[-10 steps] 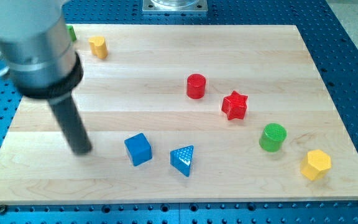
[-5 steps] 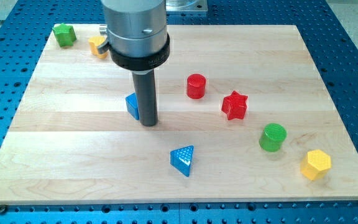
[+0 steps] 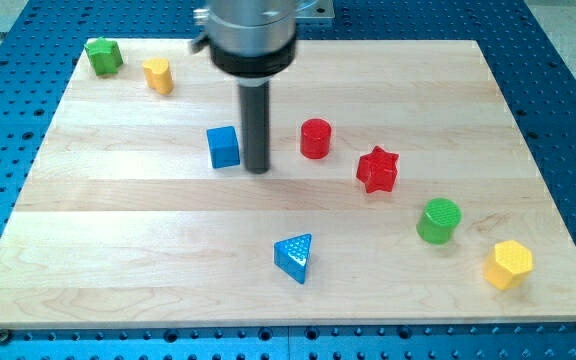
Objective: Move the blue cube to the left of the red circle
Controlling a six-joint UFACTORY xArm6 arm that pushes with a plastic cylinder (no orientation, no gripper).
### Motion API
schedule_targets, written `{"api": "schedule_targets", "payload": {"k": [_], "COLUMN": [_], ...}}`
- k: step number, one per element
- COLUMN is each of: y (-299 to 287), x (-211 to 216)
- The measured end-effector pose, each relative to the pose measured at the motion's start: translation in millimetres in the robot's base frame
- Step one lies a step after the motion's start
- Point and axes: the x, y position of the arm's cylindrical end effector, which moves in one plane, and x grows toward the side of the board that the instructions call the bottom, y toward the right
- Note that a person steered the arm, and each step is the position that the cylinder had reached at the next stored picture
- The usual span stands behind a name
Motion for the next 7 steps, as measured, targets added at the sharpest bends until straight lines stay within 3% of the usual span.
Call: {"api": "schedule_targets", "payload": {"k": [2,3,4,5,6,7], "y": [-25,-42,5,-2,-18,5], "x": [9,-14,-36,-62,-102,-144]}}
